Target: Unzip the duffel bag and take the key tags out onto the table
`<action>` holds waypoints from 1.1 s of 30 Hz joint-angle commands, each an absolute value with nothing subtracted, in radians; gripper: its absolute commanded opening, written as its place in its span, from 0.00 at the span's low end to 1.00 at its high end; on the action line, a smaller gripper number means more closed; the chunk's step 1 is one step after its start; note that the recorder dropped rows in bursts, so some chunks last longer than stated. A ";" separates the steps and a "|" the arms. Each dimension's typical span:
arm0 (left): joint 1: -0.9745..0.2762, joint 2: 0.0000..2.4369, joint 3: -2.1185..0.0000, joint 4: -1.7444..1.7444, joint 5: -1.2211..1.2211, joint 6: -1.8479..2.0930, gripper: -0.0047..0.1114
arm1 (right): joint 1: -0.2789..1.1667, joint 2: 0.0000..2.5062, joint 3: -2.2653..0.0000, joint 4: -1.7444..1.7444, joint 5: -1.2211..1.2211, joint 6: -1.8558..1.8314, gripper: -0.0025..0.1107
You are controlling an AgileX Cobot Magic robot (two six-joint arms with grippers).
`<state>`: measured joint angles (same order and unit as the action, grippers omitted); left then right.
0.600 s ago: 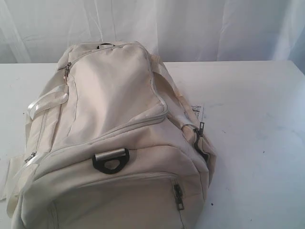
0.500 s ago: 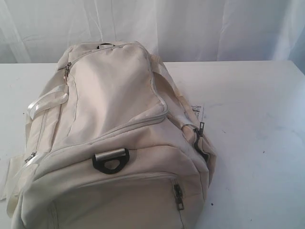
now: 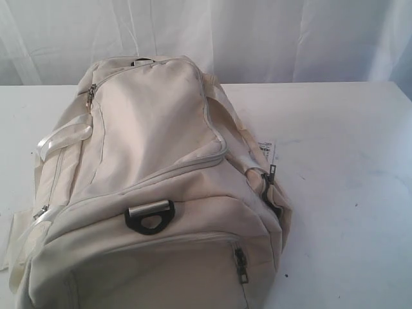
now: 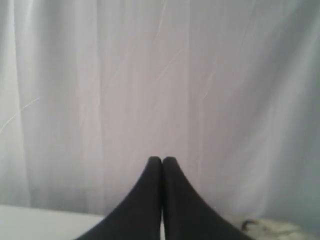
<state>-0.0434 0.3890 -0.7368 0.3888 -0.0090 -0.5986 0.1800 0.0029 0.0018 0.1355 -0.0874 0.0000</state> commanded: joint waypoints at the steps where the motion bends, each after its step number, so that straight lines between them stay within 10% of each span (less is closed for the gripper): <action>1: -0.121 0.619 -0.933 0.475 0.316 -0.501 0.05 | 0.179 0.000 0.000 0.229 -0.405 0.443 0.02; 19: -0.191 1.234 -1.234 -0.104 0.833 0.225 0.04 | 0.179 0.746 -0.581 -1.744 -0.852 1.942 0.03; 26: -0.143 1.247 -1.234 -0.184 0.832 0.265 0.04 | 0.319 1.099 -0.777 -1.744 -1.039 1.878 0.54; 33: -0.081 1.319 -1.234 -0.353 0.830 0.391 0.04 | 0.562 1.203 -0.789 -1.744 -0.831 1.657 0.57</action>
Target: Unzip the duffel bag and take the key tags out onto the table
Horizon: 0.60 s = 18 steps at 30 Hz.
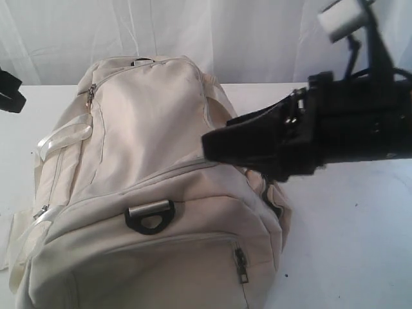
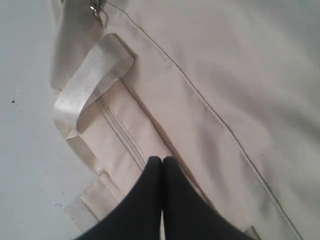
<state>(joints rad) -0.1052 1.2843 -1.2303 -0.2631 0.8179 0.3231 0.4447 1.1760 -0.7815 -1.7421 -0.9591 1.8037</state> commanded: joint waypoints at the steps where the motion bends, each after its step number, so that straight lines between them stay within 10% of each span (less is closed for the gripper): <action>1: -0.079 1.330 -1.235 -0.359 0.830 0.400 0.04 | 0.589 1.204 -0.789 -1.744 -0.793 1.612 0.58; 14: -0.070 1.404 -1.270 -0.382 0.806 0.401 0.04 | 0.988 1.370 -0.766 -1.744 -0.216 1.151 0.67; 18: -0.070 1.406 -1.270 -0.381 0.802 0.404 0.04 | 1.020 1.435 -0.735 -1.744 -0.204 1.161 0.53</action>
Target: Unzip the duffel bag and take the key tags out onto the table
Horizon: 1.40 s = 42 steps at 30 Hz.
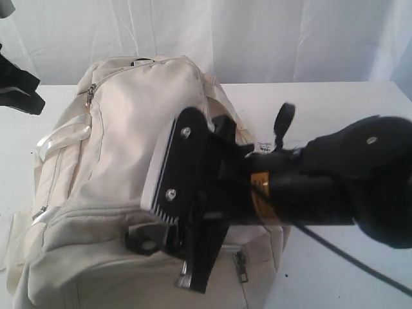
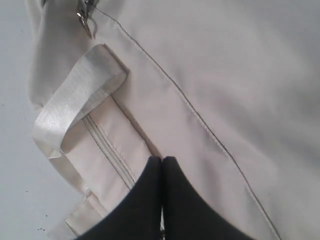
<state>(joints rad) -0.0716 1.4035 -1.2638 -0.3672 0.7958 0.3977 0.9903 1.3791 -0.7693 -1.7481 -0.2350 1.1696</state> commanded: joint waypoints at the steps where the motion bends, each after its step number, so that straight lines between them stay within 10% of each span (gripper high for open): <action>1: -0.070 1.406 -1.270 -0.381 0.802 0.404 0.04 | 1.020 1.435 -0.730 -1.744 -0.200 1.177 0.44; 4: -0.070 1.406 -1.270 -0.381 0.800 0.408 0.04 | 1.020 1.408 -0.706 -1.744 -0.153 1.271 0.02; 25: -0.070 1.542 -1.270 -0.492 0.478 0.356 0.15 | 1.016 0.887 -0.585 -1.265 0.751 0.718 0.03; 32: -0.070 1.660 -1.272 -0.527 0.487 0.442 0.71 | 1.016 0.871 -0.585 -1.211 0.751 0.795 0.46; 34: -0.070 1.663 -1.309 -0.655 0.551 0.607 0.71 | 1.016 0.873 -0.585 -1.204 0.743 0.873 0.64; 42: -0.076 1.830 -1.447 -0.956 0.719 0.758 0.68 | 1.016 0.864 -0.630 -0.692 0.827 0.963 0.64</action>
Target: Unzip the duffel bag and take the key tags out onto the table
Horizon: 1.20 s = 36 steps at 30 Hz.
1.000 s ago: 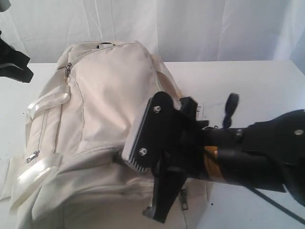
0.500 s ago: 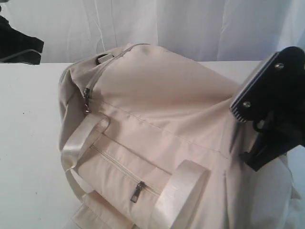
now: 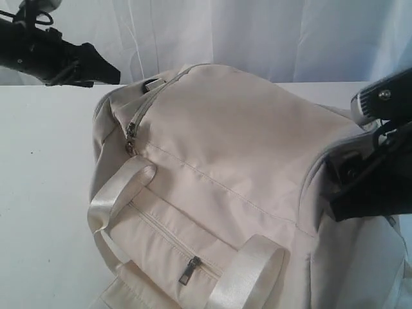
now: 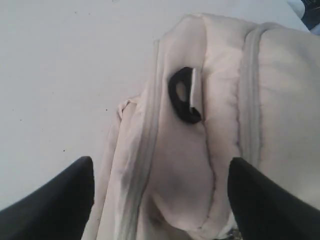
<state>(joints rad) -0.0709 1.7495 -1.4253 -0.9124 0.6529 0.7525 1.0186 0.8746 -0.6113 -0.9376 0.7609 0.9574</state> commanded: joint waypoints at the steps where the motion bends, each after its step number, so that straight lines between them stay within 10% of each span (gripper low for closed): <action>1: -0.085 1.851 -1.446 -0.966 0.734 0.759 0.66 | 1.016 0.862 -0.632 -0.620 0.858 0.963 0.64; 6: -0.098 1.878 -1.445 -0.927 0.733 0.755 0.05 | 1.016 0.807 -0.656 -0.347 0.878 0.838 0.64; 36: 0.048 0.987 -0.748 -0.688 0.491 0.272 0.04 | 1.016 0.968 -0.719 -0.336 0.866 0.787 0.64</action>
<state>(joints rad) 0.0432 1.0732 -0.7860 -0.7365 0.5439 0.3779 1.0186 0.9347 -0.7160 -0.3009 0.8528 0.8018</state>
